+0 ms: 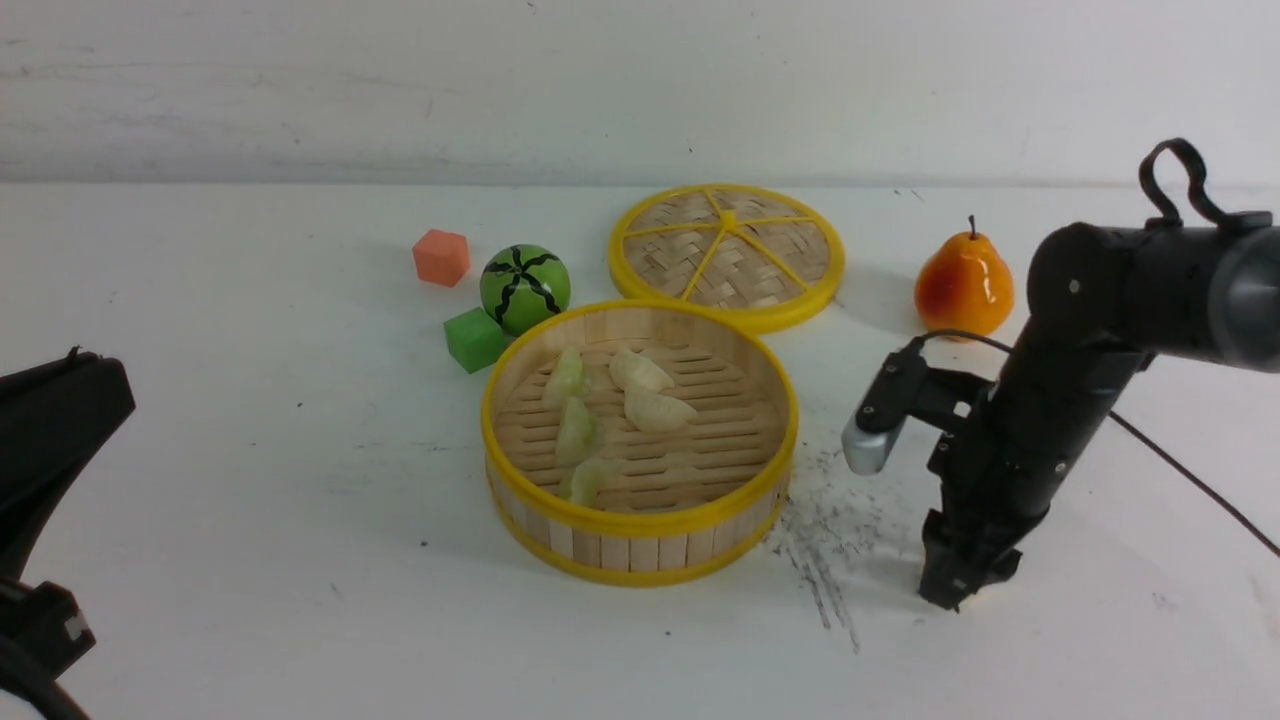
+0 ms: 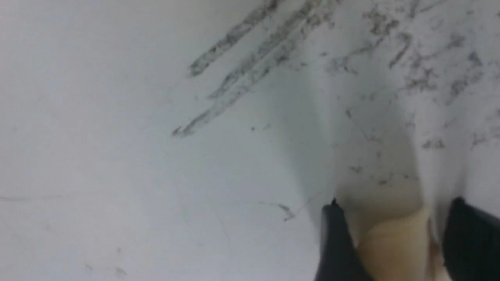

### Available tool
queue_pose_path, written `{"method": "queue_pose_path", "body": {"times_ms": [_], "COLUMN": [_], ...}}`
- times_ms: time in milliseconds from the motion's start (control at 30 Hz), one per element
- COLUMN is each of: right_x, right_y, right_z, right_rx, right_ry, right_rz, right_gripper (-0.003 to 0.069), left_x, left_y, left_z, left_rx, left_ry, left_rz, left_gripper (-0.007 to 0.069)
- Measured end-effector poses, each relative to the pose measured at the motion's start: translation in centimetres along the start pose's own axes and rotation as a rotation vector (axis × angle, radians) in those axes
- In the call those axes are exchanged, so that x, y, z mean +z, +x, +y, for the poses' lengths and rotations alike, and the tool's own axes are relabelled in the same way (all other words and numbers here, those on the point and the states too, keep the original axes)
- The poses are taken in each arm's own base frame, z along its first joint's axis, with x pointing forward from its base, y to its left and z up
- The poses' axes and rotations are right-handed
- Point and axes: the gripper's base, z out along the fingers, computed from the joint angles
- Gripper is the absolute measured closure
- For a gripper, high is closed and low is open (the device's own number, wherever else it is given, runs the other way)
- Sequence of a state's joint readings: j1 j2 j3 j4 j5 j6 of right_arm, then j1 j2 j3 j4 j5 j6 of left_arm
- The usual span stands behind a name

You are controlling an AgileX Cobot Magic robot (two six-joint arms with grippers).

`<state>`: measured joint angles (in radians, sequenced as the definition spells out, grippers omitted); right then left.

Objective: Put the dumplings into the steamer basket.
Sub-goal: Use the right arm to grab a dumpling, then use the right arm to put the dumpling into the steamer

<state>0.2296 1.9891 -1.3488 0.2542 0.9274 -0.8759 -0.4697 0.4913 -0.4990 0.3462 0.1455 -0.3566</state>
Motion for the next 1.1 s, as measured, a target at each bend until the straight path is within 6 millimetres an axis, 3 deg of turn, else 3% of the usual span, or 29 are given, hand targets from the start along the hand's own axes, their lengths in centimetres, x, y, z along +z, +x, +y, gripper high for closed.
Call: {"method": "queue_pose_path", "body": {"times_ms": [133,300,467,600,733,867,967,1100], "right_x": [0.1,-0.6,-3.4,-8.1,-10.0,-9.1,-7.0,-2.6], "right_y": [-0.1,-0.5,-2.6,-6.2,-8.7,-10.9,-12.1,-13.3], "right_z": [-0.1,-0.2,-0.7,-0.8,0.1,1.9,3.3,4.8], "right_rx": [0.004,0.004,0.080,0.158,0.170,0.106,0.053,-0.018], "right_ry": [0.005,-0.015,-0.042,-0.079,-0.116,-0.145,-0.169,-0.169], "right_rz": [-0.006,0.004,-0.033,-0.245,-0.421,-0.479,-0.453,-0.358], "right_gripper": [0.0391,0.0407,0.0414,0.0417,0.0417,0.0421,0.0422,0.0422], "left_x": [0.0,0.0,0.0,0.0,0.0,0.0,0.0,0.0], "left_y": [0.0,0.0,0.0,0.0,0.0,0.0,0.0,0.0], "left_z": [0.0,0.0,0.0,0.0,0.0,0.0,0.0,0.0], "left_rx": [0.000,0.000,0.000,0.000,0.000,0.000,-0.001,-0.001], "left_ry": [0.000,0.000,0.000,0.000,0.000,0.000,0.000,0.000], "left_rz": [0.000,0.001,0.001,0.001,0.001,0.001,0.001,0.000], "left_gripper": [0.0606,0.0601,0.0598,0.0594,0.0594,0.0594,0.0594,0.0589]}}
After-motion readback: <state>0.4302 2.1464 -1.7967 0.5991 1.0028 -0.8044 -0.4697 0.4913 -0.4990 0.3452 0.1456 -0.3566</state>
